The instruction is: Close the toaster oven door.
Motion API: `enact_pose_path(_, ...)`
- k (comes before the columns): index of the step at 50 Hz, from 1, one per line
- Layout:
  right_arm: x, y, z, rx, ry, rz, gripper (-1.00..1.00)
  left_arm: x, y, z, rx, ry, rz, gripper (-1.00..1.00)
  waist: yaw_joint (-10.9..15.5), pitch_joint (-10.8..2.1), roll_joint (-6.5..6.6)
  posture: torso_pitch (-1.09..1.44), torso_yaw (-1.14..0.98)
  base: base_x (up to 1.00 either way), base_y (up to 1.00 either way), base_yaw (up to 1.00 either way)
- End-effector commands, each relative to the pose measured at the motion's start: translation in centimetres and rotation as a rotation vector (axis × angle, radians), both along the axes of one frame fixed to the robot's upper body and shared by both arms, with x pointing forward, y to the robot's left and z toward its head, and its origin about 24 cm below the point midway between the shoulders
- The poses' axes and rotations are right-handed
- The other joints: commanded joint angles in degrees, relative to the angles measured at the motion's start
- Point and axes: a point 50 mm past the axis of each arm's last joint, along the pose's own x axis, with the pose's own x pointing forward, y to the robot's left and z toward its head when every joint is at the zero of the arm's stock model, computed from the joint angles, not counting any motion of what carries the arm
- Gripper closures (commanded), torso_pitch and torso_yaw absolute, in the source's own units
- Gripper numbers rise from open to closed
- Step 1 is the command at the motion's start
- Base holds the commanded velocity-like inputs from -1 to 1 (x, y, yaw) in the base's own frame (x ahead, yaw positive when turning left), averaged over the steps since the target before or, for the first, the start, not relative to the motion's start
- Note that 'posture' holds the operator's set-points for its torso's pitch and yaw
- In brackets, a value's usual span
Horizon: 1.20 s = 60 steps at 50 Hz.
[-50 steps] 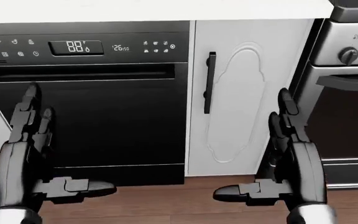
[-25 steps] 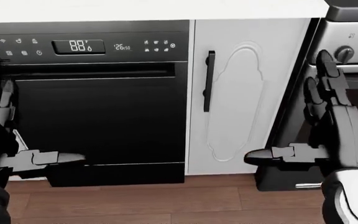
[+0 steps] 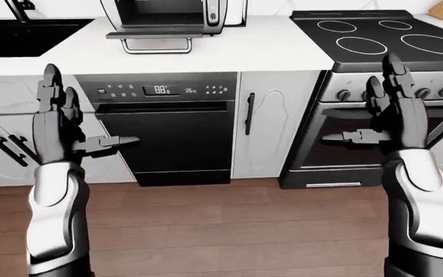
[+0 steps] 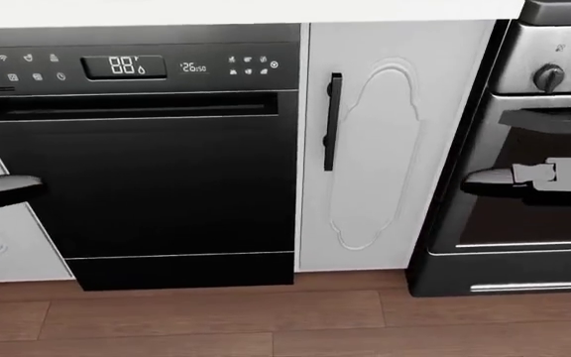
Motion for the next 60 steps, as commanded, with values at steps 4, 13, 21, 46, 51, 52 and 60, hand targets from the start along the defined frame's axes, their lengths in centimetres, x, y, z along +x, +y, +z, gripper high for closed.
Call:
enact_pose_path(4,-0.4,-0.6,2.6,-0.036,-0.104,-0.01,-1.0,-0.4,0.2,2.9,0.065,-0.117,0.012,-1.0,-0.02,-1.24,0.03,0.0,0.0,0.0,0.0,0.0)
enact_pose_path(13,-0.6,-1.9,4.3,-0.056,-0.133,-0.042,-1.0,-0.6,1.6,4.4,0.071,-0.145,0.052,-1.0,-0.03,-1.12,0.05,0.0,0.0,0.0,0.0,0.0)
enact_pose_path(21,-0.8,-2.7,5.4,-0.064,-0.153,-0.06,-1.0,-0.7,2.5,5.2,0.073,-0.161,0.078,-1.0,-0.05,-0.92,0.02,0.0,0.0,0.0,0.0,0.0)
enact_pose_path(46,-1.1,-3.7,7.2,-0.1,-0.185,-0.084,-1.0,-1.5,4.4,7.3,0.078,-0.207,0.156,-1.0,-0.16,-0.3,0.13,0.0,0.0,0.0,0.0,0.0)
enact_pose_path(51,-1.2,-3.7,7.4,-0.099,-0.19,-0.084,-1.0,-1.5,4.6,7.5,0.077,-0.209,0.158,-1.0,-0.15,-0.27,0.17,0.0,0.0,0.0,0.0,0.0)
enact_pose_path(52,-1.2,-3.7,7.4,-0.102,-0.192,-0.084,-1.0,-1.6,4.5,7.7,0.077,-0.212,0.157,-1.0,-0.15,-0.26,0.18,0.0,0.0,0.0,0.0,0.0)
enact_pose_path(60,-1.4,-3.8,7.8,-0.118,-0.202,-0.087,-1.0,-1.8,5.0,8.3,0.081,-0.222,0.167,-1.0,-0.18,-0.08,0.21,0.0,0.0,0.0,0.0,0.0)
